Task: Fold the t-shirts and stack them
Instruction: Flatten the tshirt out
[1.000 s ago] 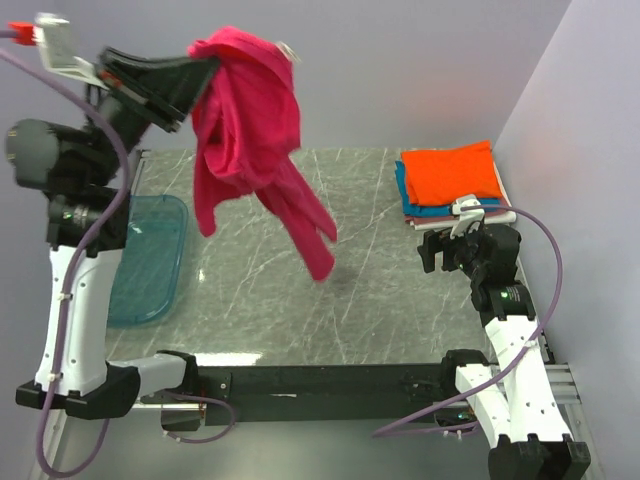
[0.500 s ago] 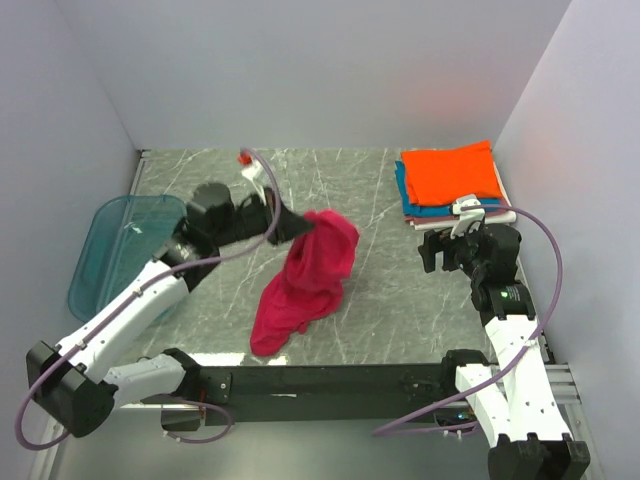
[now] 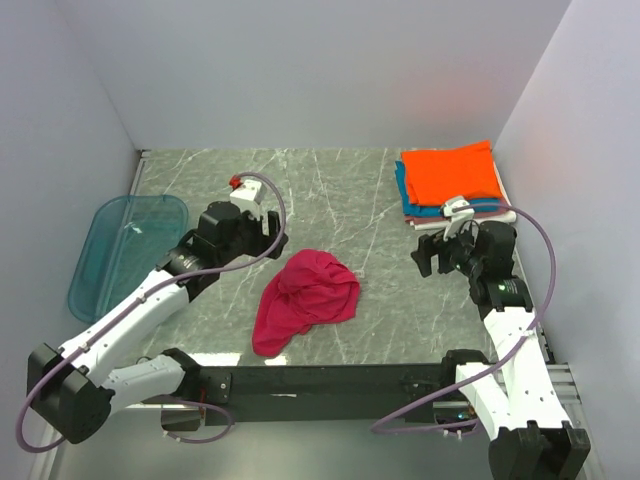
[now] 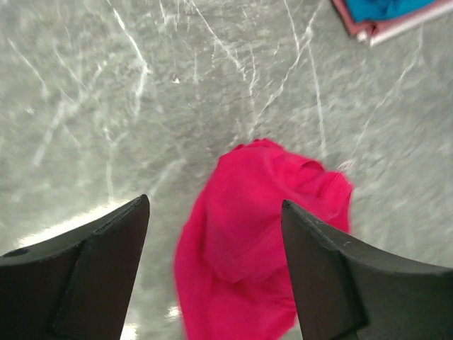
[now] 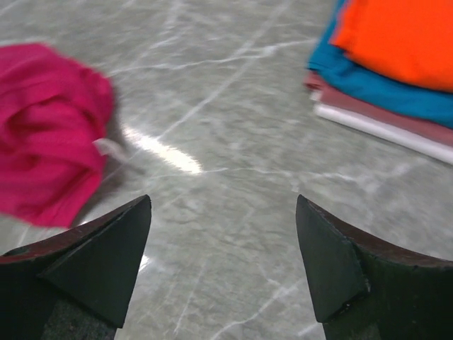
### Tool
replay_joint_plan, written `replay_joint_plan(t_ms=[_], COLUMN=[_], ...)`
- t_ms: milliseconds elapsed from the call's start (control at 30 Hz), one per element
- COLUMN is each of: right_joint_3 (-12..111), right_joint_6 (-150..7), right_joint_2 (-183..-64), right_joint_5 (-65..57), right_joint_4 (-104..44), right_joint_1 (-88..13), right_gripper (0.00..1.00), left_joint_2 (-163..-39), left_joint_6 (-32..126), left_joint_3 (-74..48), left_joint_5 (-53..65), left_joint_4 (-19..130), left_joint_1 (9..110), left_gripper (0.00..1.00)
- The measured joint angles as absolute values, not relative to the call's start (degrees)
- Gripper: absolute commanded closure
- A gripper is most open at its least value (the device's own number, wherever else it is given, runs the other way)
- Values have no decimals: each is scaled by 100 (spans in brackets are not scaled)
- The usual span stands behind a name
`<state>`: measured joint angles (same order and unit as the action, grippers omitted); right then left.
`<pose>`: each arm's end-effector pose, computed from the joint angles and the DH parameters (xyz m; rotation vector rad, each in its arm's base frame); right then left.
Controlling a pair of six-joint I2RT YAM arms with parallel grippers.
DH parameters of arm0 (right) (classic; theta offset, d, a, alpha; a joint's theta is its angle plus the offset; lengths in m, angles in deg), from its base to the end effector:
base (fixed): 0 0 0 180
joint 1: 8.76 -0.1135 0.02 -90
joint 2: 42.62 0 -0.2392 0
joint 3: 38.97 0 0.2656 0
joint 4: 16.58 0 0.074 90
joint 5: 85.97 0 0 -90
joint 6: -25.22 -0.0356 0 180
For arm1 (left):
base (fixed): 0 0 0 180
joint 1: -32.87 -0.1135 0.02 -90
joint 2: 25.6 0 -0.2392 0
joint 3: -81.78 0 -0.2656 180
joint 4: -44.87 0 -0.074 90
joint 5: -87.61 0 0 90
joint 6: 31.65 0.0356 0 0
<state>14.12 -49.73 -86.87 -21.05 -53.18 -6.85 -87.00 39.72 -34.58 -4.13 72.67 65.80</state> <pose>0.2055 0.0082 0.2717 -0.4951 1.9542 0.2617 0.2270 -0.1457 0.2866 0.2367 2.0451 -0.5361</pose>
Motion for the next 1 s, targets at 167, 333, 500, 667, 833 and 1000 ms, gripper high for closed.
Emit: replay_joint_plan(t_ms=[167, 333, 500, 667, 833, 1000], right_joint_3=[1379, 1077, 865, 839, 839, 839], right_joint_6=[-4447, -3592, -2775, -2445, -2307, -2289], right_joint_2=[-8763, -8647, -8429, -8228, -8193, -8171], right_joint_5=[-3298, -4487, -5132, -5219, -5219, -5219], right_joint_4=[-5611, -5904, -6234, -6291, -6326, -6337], right_joint_1=[-689, -770, -824, -824, -824, -824], right_gripper=[17, 19, 19, 19, 19, 20], left_joint_2=[-8552, -8528, -8740, -9347, -9920, -10038], left_joint_6=[4774, 5576, 6509, 7325, 7714, 7720], left_joint_3=[-3447, -3681, -3768, -3585, -3440, -3429], left_joint_5=[-19, 1154, 1742, 1679, 1377, 979], left_joint_4=[7446, 7320, 7239, 7241, 7232, 7230], left_joint_1=[6580, 6615, 6991, 7520, 7771, 7771], left_gripper=[13, 5, 9, 15, 28, 29])
